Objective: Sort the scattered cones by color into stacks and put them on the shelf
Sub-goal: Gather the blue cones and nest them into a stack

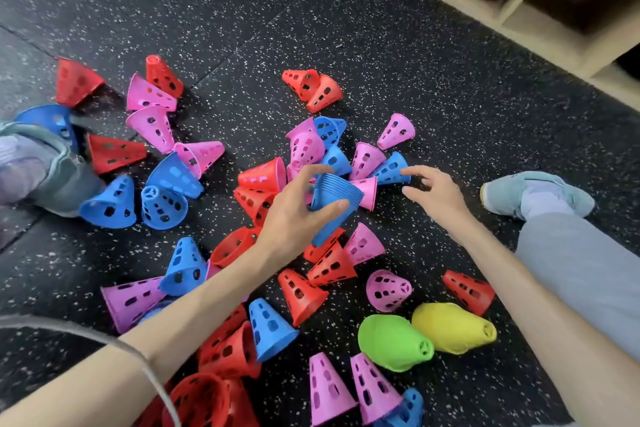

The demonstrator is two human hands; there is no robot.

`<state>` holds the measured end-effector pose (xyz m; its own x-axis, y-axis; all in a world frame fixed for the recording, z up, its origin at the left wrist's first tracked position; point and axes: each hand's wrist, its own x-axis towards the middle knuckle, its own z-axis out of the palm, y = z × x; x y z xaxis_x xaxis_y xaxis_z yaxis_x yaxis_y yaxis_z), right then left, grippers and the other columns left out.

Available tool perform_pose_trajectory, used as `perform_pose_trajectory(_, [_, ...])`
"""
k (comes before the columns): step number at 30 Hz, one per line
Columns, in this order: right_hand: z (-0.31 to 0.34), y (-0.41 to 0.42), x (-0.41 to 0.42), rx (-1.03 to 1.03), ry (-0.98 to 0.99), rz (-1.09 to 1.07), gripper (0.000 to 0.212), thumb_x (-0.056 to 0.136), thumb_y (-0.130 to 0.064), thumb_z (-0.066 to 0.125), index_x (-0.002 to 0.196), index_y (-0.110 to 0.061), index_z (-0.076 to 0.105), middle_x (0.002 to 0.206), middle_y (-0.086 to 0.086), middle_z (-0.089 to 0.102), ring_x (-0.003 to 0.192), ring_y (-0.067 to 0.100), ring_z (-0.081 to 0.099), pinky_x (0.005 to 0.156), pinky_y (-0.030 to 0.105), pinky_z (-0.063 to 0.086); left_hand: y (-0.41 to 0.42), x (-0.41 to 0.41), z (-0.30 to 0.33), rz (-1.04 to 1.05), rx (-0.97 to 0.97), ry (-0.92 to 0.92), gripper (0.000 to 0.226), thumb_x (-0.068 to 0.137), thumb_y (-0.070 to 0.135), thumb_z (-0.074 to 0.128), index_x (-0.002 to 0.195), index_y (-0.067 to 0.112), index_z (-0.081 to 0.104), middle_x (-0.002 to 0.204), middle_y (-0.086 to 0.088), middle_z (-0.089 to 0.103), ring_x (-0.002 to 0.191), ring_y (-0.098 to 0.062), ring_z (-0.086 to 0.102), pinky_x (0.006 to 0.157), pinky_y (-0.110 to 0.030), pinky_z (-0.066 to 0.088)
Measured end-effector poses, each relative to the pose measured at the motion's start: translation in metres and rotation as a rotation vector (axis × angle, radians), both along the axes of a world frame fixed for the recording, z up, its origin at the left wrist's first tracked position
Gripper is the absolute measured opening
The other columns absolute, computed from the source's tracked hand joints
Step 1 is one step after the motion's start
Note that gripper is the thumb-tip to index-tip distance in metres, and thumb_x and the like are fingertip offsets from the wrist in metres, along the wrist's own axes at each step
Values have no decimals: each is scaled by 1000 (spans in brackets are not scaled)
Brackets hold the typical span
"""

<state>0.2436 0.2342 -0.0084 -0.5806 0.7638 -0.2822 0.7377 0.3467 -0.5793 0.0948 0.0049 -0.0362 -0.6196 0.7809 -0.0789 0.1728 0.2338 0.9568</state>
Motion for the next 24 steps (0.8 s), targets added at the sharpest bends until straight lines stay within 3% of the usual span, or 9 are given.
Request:
perform_pose_trajectory(2, [-11,7,-4,-4,-55,-9,40,95,-12,67,131,-29,64,159,1,39,145,20,38,118,38,29,1,-1,-7,14,-12,-2,50,86,50,77,129,44,51,119,14,64,101,-17,65,88,-48,58])
perform_pose_trajectory(4, [-20,15,-9,-16,-82,-16,44,95,-13,67,136,-28,62,165,2,30,149,20,33,119,39,26,1,-1,-12,13,-22,-10,51,86,51,77,130,46,51,120,15,63,95,-17,65,83,-45,58])
perform_pose_trajectory(7, [-34,22,-15,-73,-49,-30,39,94,-13,68,129,-31,66,158,1,42,142,20,43,117,37,34,2,0,-19,10,-29,-32,52,86,48,78,130,45,52,112,25,61,85,-11,59,78,-36,53])
perform_pose_trajectory(10, [-47,20,-18,-39,38,-78,33,94,-9,66,113,-35,71,134,0,63,116,17,61,93,23,47,0,1,-23,-1,-46,-35,53,86,49,77,132,42,53,109,29,58,85,-10,57,78,-35,53])
perform_pose_trajectory(12, [-48,18,-19,37,91,-127,31,94,-6,62,107,-31,75,117,-1,70,93,11,64,72,11,45,0,1,-25,-2,-64,-35,54,86,51,76,134,42,52,107,31,56,87,-11,56,81,-38,55])
perform_pose_trajectory(13, [-45,16,-19,61,118,-146,31,94,-4,61,105,-29,75,112,-2,71,89,9,64,69,11,44,0,1,-26,-4,-69,-40,54,86,51,76,134,42,52,107,30,56,89,-12,57,83,-41,56])
perform_pose_trajectory(19, [-9,-1,-13,85,250,-188,38,92,-2,57,111,-32,71,96,-10,70,80,5,65,61,14,46,-1,12,-13,-22,-61,-39,55,85,53,76,132,45,50,116,17,61,94,-16,62,91,-51,57])
perform_pose_trajectory(24, [34,-23,-14,78,389,-110,42,93,-5,64,123,-35,64,94,-8,73,81,6,68,73,20,52,-1,16,13,-29,-53,5,56,88,47,76,137,38,50,114,17,55,111,-12,57,96,-36,49])
